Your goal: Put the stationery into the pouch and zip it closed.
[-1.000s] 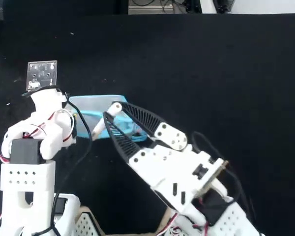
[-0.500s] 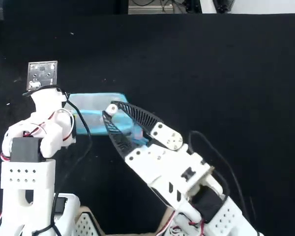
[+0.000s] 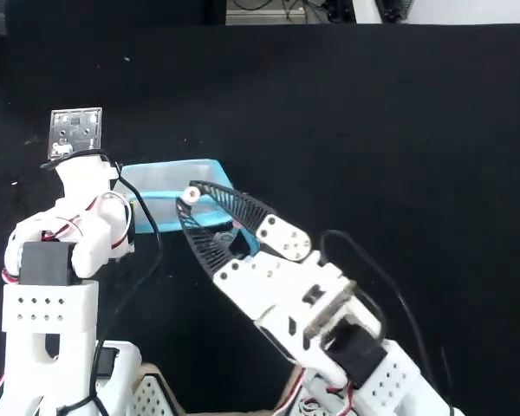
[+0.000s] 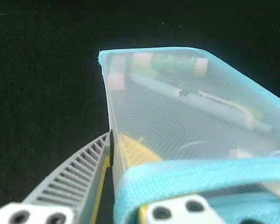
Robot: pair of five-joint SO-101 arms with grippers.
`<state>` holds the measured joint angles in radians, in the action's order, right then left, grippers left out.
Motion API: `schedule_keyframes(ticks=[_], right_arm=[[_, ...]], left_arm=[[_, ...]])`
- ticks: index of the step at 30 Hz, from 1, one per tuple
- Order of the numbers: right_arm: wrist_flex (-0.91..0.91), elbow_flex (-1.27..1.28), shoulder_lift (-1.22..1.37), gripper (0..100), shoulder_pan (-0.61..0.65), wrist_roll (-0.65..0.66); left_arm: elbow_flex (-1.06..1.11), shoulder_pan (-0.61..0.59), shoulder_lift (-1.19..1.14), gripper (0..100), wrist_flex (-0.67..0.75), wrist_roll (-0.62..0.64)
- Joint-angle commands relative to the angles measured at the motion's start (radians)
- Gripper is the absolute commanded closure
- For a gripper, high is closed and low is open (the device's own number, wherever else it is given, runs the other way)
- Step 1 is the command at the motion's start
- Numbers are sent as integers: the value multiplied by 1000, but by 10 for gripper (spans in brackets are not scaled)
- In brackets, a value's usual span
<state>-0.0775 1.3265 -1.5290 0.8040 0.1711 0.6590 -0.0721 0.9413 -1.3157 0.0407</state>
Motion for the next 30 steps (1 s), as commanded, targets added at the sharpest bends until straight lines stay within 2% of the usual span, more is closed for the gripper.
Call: schedule_keyframes(ticks=[1,5,10,14,18,21,25,30], right_arm=[[5,2,94,986,-9,-35],[-75,-58,185,976,-3,-110],[-417,-288,323,870,71,-118],[-655,-498,406,858,78,-112],[-760,-648,426,858,-8,-112],[-832,-740,414,858,-127,-115],[-1016,-820,415,854,-279,-114],[-1197,-760,409,853,-313,-110]], left_arm=[[-18,-5,-3,969,-2,-5],[-18,-5,-3,969,-2,-5],[-18,-4,-3,969,-2,-5],[-18,-7,-3,969,-2,-5],[-16,-7,-3,968,-2,-5],[-16,-7,-3,968,-2,-5],[-15,-7,-3,968,-2,-5],[-15,-7,-3,968,-2,-5]])
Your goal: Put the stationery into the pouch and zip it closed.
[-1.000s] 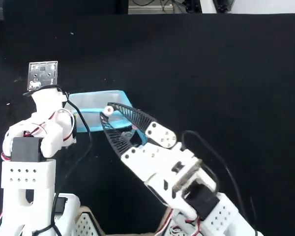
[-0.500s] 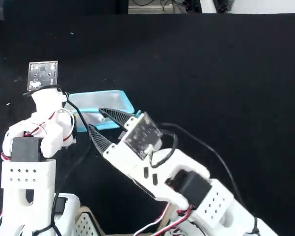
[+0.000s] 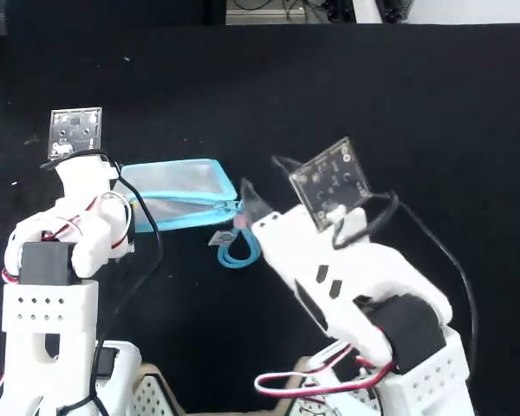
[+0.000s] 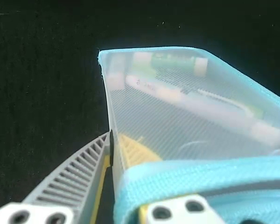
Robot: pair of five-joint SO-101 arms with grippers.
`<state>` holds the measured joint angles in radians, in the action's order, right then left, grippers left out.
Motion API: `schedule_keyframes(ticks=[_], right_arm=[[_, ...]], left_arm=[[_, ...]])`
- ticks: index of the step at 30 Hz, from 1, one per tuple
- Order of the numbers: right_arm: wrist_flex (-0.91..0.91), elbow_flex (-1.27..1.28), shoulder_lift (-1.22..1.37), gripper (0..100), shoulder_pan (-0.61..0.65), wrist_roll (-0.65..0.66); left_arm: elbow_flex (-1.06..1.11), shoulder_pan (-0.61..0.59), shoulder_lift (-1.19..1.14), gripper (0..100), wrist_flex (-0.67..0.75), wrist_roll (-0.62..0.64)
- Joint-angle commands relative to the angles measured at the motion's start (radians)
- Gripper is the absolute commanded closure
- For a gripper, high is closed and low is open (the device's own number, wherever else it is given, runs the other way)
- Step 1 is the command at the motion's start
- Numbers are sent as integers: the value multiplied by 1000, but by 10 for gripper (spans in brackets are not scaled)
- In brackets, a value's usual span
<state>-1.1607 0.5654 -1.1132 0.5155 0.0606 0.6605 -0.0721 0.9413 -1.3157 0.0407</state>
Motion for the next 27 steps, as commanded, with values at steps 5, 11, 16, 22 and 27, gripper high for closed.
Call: schedule_keyframes(ticks=[5,11,16,22,27], right_arm=[[-109,162,-8,849,-38,2],[143,433,-8,762,-37,-2],[170,522,-93,758,-37,-8],[385,780,-312,758,-38,0],[557,998,-518,758,-38,0]], left_arm=[[-16,-7,-3,968,-2,-5],[-15,-7,-3,968,-2,-5],[-15,-2,-3,968,3,-5],[-15,-2,-3,968,3,-5],[-15,-4,-3,968,3,-5]])
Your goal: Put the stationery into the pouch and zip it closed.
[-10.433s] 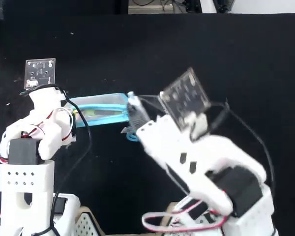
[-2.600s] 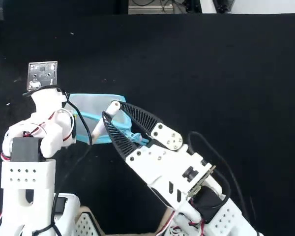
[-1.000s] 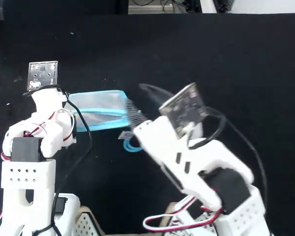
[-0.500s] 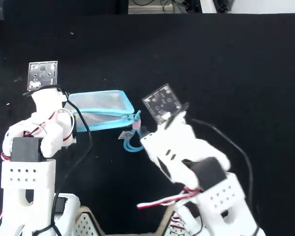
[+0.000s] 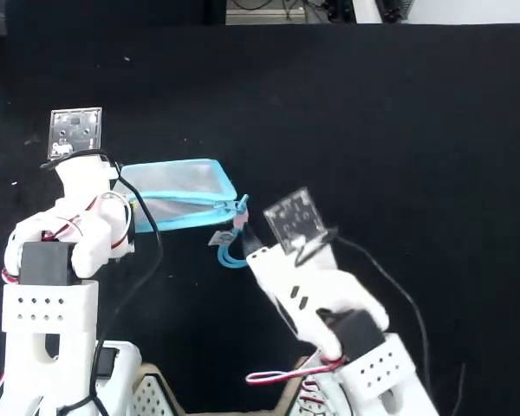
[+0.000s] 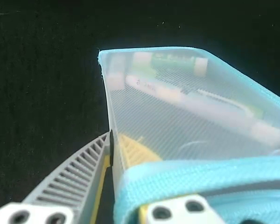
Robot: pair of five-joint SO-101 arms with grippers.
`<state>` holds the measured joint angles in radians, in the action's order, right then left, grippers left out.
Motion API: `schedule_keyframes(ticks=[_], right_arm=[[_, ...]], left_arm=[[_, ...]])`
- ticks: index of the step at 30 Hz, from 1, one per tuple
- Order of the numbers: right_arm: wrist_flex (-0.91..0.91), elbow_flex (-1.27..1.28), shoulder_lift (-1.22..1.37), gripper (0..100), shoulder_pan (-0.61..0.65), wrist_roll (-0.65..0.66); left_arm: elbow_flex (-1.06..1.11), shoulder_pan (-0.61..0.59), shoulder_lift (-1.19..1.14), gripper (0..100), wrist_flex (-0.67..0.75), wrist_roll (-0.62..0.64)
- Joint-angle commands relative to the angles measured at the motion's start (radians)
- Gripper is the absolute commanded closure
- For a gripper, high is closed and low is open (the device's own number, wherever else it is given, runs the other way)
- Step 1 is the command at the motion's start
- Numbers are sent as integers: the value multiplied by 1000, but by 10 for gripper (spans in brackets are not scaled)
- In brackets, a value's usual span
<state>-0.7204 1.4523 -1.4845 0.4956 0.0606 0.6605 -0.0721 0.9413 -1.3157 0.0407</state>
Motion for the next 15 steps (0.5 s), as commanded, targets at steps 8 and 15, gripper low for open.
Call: schedule_keyframes(ticks=[8,15], right_arm=[[106,203,-335,758,51,-8],[121,209,-349,758,130,-71]], left_arm=[[-15,-1,-3,968,2,-5],[-16,-5,-3,968,0,-5]])
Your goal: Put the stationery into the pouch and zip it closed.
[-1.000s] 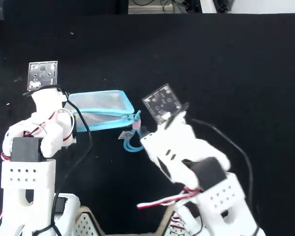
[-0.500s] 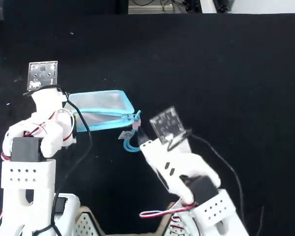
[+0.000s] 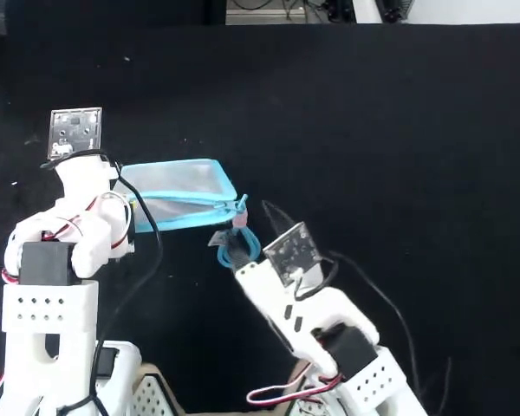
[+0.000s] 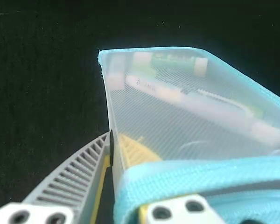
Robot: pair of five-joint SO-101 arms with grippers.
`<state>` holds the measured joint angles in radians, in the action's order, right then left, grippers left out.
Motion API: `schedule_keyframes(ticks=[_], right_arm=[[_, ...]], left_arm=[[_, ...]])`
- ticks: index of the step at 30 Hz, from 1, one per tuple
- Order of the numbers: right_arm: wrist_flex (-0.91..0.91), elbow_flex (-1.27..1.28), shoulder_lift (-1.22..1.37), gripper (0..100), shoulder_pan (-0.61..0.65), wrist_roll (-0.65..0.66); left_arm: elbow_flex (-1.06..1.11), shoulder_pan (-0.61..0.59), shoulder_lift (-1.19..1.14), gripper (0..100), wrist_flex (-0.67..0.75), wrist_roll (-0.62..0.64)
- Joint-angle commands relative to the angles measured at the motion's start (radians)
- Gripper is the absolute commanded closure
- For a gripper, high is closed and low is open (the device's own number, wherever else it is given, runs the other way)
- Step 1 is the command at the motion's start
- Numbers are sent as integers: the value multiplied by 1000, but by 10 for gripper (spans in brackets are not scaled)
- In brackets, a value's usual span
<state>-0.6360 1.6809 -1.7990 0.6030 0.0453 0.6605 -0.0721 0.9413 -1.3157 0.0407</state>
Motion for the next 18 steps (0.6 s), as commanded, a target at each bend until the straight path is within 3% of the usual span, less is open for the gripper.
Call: schedule_keyframes(ticks=[1,13,18], right_arm=[[54,-22,-28,758,23,-63],[239,4,56,766,21,-63],[273,-51,174,893,21,-31]], left_arm=[[-16,-5,-3,968,0,-5],[-15,-1,-3,968,0,-5],[-15,-1,-3,968,0,-5]])
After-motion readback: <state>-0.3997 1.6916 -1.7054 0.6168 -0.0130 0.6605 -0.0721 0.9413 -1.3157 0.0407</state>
